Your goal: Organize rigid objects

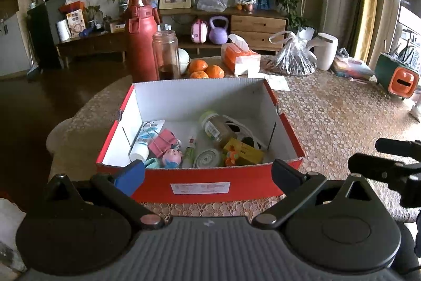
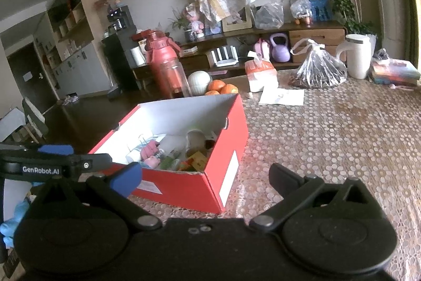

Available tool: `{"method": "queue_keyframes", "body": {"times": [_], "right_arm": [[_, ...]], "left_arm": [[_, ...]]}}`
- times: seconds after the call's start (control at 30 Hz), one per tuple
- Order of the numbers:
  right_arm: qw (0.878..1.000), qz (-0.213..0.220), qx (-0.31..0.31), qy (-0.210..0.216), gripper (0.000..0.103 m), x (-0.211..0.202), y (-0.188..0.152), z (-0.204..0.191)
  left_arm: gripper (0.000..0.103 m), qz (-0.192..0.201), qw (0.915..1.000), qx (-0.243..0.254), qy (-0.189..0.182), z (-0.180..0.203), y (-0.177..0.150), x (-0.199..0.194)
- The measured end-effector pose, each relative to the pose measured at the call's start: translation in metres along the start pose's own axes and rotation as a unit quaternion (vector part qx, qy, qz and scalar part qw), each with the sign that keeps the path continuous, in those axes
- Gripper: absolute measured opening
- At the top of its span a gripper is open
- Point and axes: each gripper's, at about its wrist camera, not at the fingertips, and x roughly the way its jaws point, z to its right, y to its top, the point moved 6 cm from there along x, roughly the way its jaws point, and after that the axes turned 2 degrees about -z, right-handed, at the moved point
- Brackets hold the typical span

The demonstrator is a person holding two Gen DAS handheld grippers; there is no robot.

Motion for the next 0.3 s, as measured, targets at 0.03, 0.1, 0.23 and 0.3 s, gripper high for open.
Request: {"method": "queue_keyframes", "body": {"times": [0.03,0.1,0.23,0.3], "right_arm": [[1.0,0.0,0.002,-0.001,0.103,0.0,0.0,0.002],[1.0,0.001,0.006,-0.003,0.103,0.0,0.0,0.005],[1.0,0.004,0.016,-0.011,0.103,-0.001,-0.001,0.014],[1.0,0.005,0.023,-0.016,0.103,-0.002,-0.003,0.019]], "left_arm": [[0.103,-0.001,1.0,0.001,0.001,0.001,-0.001,0.0],[0.103,0.0,1.0,0.004,0.004,0.002,-0.001,0.0],[0.103,-0.006,1.0,0.004,0.001,0.003,-0.002,0.001],[0.103,-0.011,0.9999,0.003,-0.004,0.004,-0.003,0.003]]}}
